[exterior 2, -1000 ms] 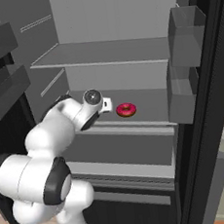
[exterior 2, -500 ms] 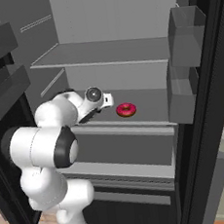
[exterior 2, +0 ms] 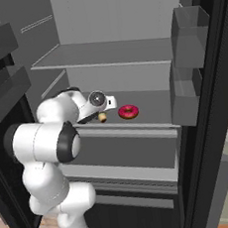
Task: Place the ketchup and mustard from the counter to the top shelf of the fridge. If the existing items in the fridge are on the top shelf, move them to other shelves.
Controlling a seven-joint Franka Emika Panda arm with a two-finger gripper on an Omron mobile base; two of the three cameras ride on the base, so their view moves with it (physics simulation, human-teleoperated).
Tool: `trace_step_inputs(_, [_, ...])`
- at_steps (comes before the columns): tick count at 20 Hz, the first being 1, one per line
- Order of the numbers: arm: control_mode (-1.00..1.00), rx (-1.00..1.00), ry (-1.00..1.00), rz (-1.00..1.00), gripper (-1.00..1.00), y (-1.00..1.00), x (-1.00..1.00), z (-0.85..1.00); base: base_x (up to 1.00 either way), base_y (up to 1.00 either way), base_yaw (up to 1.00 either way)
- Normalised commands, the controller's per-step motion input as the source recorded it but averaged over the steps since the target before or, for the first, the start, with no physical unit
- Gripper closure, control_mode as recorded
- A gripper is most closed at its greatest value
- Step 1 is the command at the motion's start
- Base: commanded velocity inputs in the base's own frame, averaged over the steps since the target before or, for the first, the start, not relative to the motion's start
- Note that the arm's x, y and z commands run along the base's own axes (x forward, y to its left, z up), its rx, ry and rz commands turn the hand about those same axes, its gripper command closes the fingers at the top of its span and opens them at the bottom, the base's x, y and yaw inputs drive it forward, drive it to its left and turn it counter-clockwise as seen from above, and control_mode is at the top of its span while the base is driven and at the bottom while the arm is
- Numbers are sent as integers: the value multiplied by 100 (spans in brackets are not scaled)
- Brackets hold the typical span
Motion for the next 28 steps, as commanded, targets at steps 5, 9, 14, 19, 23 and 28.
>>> trace_step_inputs(5, [-100,0,-21,0,-100,1,-42,41,0,0,0])
trace_step_inputs(9, [-100,-1,-25,0,-100,3,-83,68,0,0,0])
trace_step_inputs(14, [-100,0,-8,-5,-100,0,-100,76,0,0,0])
trace_step_inputs(19, [-100,0,0,-9,-100,0,-99,100,0,0,0])
trace_step_inputs(23, [-100,0,7,-8,-100,0,-93,100,0,0,0])
trace_step_inputs(28, [-100,0,23,-5,-100,0,-99,100,0,0,0])
